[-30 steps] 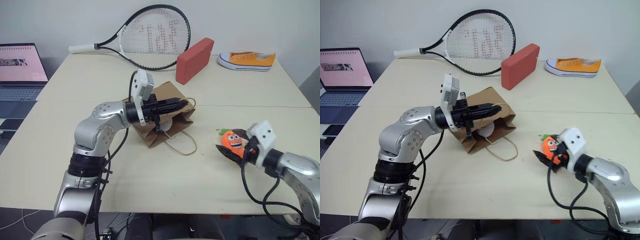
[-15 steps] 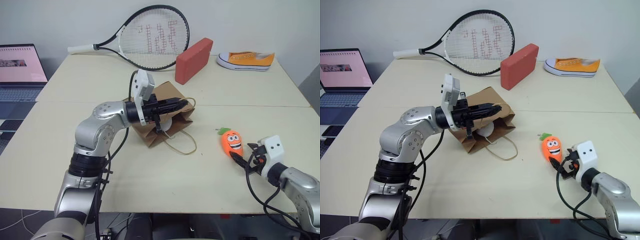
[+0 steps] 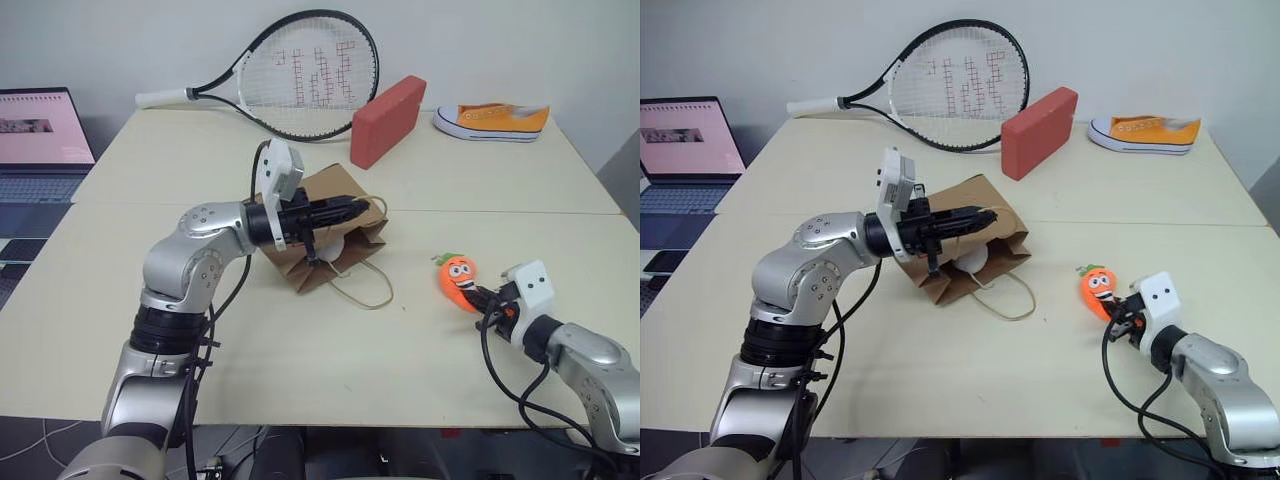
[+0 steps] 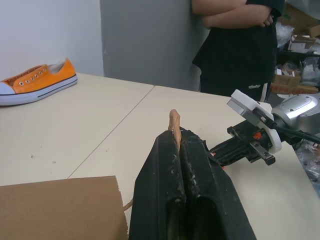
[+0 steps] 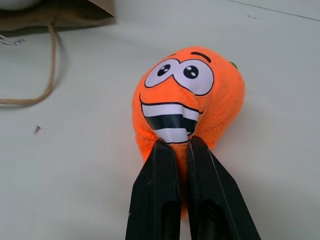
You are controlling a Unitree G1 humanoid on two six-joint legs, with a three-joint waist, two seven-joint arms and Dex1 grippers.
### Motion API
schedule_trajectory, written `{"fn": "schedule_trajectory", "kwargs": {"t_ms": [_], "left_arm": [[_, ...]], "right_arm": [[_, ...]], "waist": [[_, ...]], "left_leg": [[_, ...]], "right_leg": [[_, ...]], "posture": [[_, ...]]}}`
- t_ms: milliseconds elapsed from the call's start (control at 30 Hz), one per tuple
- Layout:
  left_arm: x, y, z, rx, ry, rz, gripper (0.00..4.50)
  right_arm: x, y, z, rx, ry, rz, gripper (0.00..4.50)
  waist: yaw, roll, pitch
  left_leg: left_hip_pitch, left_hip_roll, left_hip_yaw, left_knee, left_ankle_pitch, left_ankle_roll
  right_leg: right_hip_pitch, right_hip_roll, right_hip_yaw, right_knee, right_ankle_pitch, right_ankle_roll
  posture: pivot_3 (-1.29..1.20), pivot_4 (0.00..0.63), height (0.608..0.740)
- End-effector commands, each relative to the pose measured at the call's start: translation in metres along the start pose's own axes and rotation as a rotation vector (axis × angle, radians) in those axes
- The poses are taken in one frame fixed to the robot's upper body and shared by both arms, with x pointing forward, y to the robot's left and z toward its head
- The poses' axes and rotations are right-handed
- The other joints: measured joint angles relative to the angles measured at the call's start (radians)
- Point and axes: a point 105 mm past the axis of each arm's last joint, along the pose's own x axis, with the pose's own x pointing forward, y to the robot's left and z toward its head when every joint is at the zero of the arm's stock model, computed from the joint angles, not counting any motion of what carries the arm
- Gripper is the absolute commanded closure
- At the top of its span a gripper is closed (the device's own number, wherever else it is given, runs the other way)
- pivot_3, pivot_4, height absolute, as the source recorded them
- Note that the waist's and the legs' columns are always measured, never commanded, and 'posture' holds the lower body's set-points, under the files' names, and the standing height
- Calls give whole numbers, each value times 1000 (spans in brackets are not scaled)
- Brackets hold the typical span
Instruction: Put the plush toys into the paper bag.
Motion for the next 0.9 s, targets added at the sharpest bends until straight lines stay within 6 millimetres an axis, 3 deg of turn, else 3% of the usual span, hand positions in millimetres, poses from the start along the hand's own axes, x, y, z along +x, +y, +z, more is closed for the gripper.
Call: {"fn": "schedule_trajectory", "kwargs": {"t_ms": [33,167,300,533,900], "left_arm": [[-3,0,15,47,-36,0,4500],[-2,-1,17,47,-37,-10,4500],[0,-4,17,43,-39,-21,4500],[-3,-11,17,36,-27,-49,4500],[-7,-15,16,28,0,-71,4500]], "right_arm": [[3,34,31,-50,-74,186,4448],[9,64,45,-62,-78,341,4448],[29,84,58,-49,-107,396,4448],[74,84,72,-11,-168,289,4448],[103,88,82,-56,-243,186,4448]], "waist": [[0,0,0],[3,0,0],[3,0,0],[2,0,0],[0,0,0]], "left_leg": [[0,0,0,0,0,0],[0,0,-1,0,0,0],[-1,0,0,0,0,0],[-1,0,-1,0,0,0],[-1,0,-1,0,0,0]], "right_leg": [[0,0,0,0,0,0],[0,0,0,0,0,0],[0,0,0,0,0,0],[-1,0,-1,0,0,0],[-1,0,-1,0,0,0]], "posture": [[0,150,740],[0,150,740],[0,150,740],[0,150,740],[0,150,740]]}}
